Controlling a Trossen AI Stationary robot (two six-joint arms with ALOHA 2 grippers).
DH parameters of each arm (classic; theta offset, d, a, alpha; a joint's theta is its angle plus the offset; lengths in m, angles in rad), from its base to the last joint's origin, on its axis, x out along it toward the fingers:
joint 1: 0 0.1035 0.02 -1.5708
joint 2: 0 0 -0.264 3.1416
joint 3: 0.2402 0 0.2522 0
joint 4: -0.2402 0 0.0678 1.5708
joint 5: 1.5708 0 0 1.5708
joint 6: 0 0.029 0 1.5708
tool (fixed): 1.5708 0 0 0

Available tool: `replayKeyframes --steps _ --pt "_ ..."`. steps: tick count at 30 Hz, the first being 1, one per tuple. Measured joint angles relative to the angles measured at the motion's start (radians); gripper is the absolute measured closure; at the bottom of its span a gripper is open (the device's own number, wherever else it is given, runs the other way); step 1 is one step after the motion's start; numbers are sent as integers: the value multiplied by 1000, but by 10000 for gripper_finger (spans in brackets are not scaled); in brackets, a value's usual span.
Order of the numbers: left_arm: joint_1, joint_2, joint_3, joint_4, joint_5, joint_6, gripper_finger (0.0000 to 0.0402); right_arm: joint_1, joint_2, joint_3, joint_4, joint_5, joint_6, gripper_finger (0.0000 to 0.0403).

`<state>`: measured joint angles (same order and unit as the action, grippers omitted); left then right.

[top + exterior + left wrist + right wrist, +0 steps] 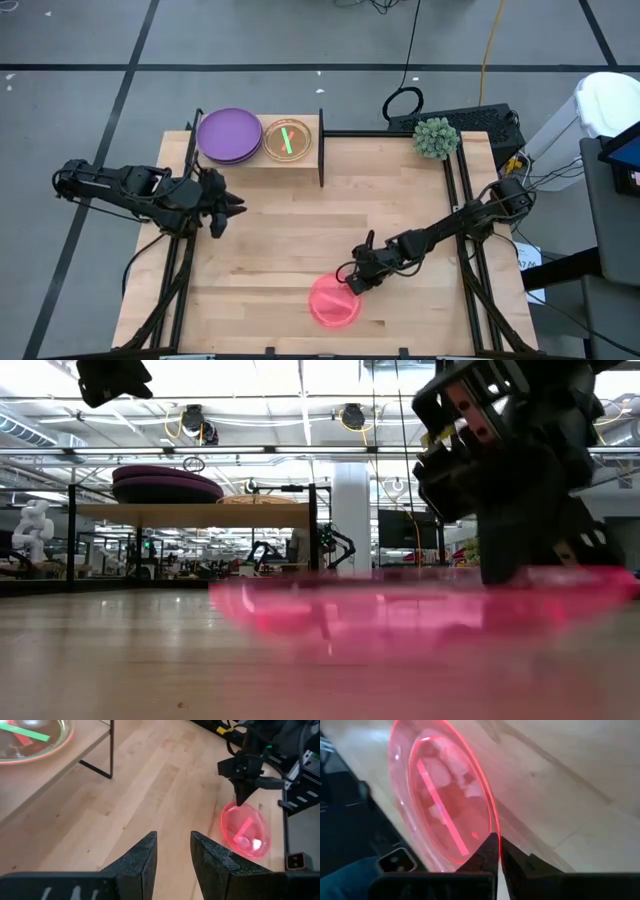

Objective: Place and stack plates onto a shelf
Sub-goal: Stack the pink plate on the green plate

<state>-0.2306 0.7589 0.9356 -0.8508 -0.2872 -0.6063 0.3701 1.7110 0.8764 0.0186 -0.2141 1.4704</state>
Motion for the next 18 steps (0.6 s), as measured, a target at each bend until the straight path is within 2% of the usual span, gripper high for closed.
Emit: replayKeyframes --steps 9,18 --pt "0 0 0 -14 -28 -7 279 -95 -127 0 -83 -2 -40 402" --pt "0 0 0 -16 -20 -42 279 -251 -293 0 -260 -105 -122 403"
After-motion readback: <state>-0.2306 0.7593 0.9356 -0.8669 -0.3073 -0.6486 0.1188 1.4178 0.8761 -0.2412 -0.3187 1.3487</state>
